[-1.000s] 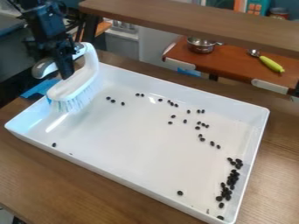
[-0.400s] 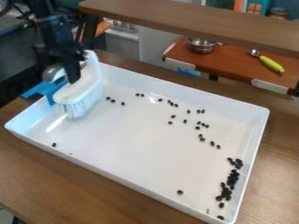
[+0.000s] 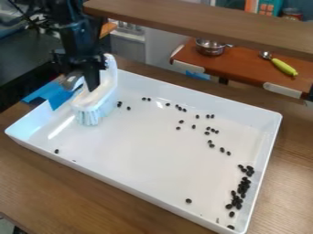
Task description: Sweep into pile
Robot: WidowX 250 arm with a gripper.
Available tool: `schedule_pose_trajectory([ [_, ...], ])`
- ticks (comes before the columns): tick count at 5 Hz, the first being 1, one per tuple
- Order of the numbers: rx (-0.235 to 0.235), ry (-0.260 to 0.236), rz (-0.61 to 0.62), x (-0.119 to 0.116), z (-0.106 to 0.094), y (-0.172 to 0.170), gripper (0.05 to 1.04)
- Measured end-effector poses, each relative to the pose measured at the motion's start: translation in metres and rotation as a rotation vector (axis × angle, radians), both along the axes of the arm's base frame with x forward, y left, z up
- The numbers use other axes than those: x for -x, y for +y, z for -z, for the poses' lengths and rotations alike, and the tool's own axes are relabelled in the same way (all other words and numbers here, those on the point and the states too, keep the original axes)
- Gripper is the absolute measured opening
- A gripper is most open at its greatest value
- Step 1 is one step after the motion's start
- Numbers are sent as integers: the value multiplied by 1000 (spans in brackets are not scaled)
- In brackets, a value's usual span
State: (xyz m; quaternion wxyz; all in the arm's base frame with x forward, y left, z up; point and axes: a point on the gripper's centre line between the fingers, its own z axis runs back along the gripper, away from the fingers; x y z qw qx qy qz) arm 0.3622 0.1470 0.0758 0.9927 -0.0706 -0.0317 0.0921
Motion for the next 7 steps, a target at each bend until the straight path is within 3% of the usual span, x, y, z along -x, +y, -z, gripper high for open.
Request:
schedule_pose_trajectory([
  [3,59,80,60,-13,9,-43,494],
  [5,97,139,163,-7,11,-109,494],
  [7,123,147,242,-8,9,-169,494],
])
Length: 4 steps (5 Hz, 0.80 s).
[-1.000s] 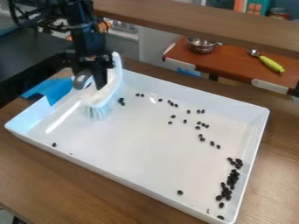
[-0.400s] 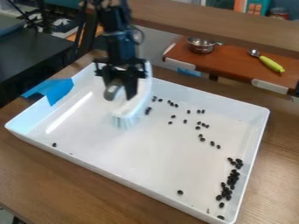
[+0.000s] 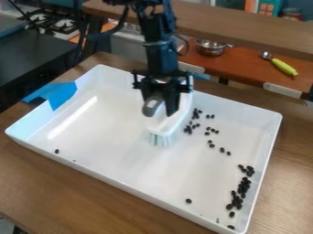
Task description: Sweep into pile
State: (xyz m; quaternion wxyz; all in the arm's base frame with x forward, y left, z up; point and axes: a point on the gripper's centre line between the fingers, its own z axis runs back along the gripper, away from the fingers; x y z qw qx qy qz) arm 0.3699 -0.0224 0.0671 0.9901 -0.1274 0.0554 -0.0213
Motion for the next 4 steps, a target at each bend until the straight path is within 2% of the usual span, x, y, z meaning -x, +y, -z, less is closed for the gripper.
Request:
schedule_pose_trajectory([
  [2,17,-19,77,0,0,-48,494],
  [4,20,-32,147,12,2,-94,494],
])
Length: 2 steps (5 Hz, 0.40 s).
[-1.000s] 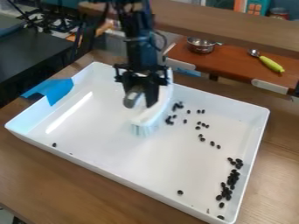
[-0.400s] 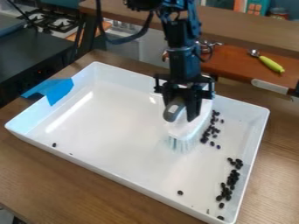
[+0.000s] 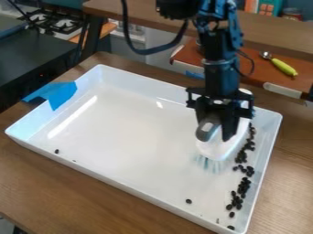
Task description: Sweep into pile
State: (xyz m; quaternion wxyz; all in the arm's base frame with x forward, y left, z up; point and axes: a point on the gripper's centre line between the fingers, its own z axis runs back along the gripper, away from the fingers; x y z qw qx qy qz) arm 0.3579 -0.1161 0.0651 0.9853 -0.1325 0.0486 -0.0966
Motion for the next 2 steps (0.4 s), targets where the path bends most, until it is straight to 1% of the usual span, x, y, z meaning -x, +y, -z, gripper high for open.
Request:
schedule_pose_trajectory([
  [1,1,1,14,3,-1,-13,494],
  [2,18,17,-1,3,-5,-15,494],
])
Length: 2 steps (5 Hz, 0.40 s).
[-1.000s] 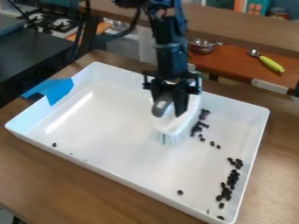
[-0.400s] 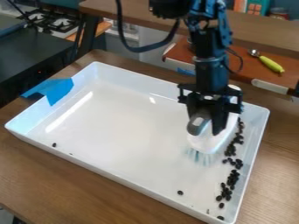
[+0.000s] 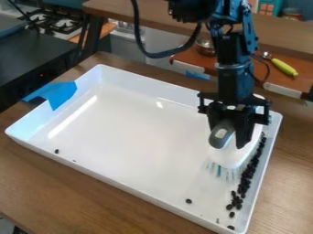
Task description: Sweep into pile
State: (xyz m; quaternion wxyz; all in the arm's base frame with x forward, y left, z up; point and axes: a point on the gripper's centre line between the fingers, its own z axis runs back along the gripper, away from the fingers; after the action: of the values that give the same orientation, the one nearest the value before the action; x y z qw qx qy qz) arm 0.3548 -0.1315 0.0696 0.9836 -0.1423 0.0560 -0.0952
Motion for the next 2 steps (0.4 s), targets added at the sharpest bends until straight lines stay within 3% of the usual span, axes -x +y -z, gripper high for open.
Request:
schedule_pose_trajectory([
  [1,63,30,-39,2,-23,21,494],
  [2,141,-15,-98,-1,-61,65,494],
])
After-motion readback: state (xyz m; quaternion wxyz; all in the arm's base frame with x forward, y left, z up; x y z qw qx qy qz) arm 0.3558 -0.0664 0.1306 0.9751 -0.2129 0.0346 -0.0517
